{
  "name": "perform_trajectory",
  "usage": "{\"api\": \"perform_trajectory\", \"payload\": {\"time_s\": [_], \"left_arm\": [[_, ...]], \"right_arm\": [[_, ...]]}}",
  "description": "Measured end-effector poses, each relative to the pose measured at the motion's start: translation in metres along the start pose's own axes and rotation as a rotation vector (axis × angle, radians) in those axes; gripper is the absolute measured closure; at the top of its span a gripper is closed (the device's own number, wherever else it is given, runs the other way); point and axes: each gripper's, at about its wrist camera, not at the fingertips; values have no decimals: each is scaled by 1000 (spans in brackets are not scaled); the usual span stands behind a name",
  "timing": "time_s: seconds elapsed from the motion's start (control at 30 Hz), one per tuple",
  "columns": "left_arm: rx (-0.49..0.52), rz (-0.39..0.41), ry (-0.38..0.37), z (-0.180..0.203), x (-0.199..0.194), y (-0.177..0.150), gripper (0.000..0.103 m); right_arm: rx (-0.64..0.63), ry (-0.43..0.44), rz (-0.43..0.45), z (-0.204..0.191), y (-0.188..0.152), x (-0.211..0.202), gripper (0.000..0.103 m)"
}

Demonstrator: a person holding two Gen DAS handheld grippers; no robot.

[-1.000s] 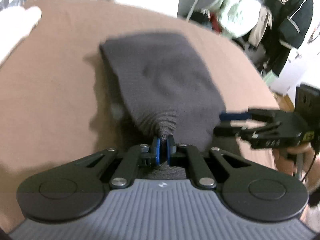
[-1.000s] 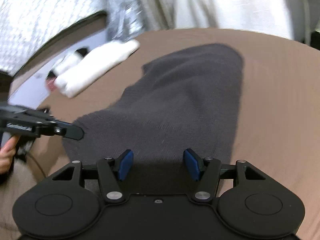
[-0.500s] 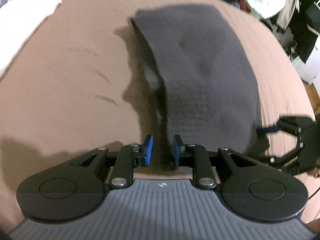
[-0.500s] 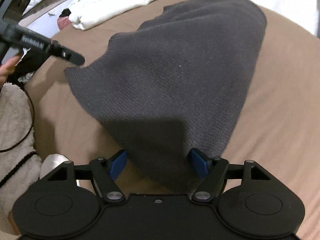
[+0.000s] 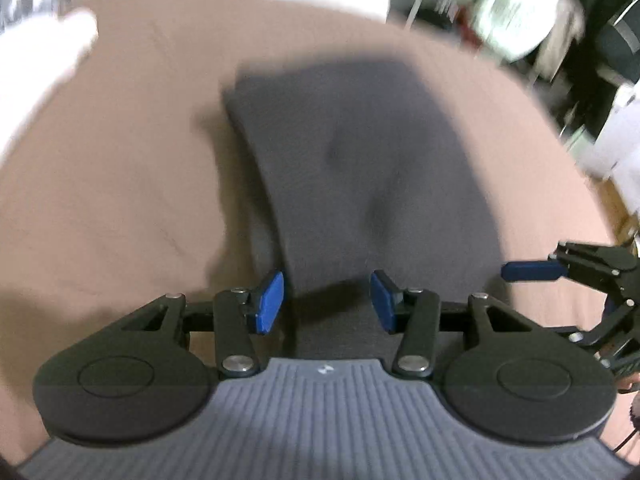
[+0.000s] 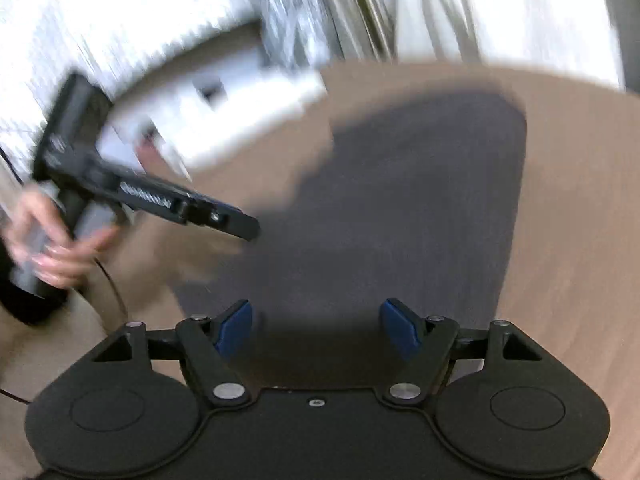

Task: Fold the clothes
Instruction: 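Grasp the folded grey sweater edge with the left gripper while the right gripper grasps the opposite edge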

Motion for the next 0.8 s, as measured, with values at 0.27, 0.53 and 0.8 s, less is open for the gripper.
{"api": "perform_trajectory", "payload": {"time_s": [0.27, 0.53, 0.8], "left_arm": [[-98, 98, 2, -38, -18, -1, 49], [-80, 206, -32, -71, 12, 106, 37], [-127, 233, -220, -88, 83, 160, 88]], "right_arm": [[-212, -31, -39, -20, 1, -12, 27], [77, -174, 131, 53, 52, -23, 24], [252, -180, 128, 110, 71, 6, 24]]}}
Point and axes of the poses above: each gripper's, at about its wrist camera, not at the fingertips, and x roughly the way its jaws point, z to its right, y to its top, and after that the axes turned 3 degrees about -x, right-handed
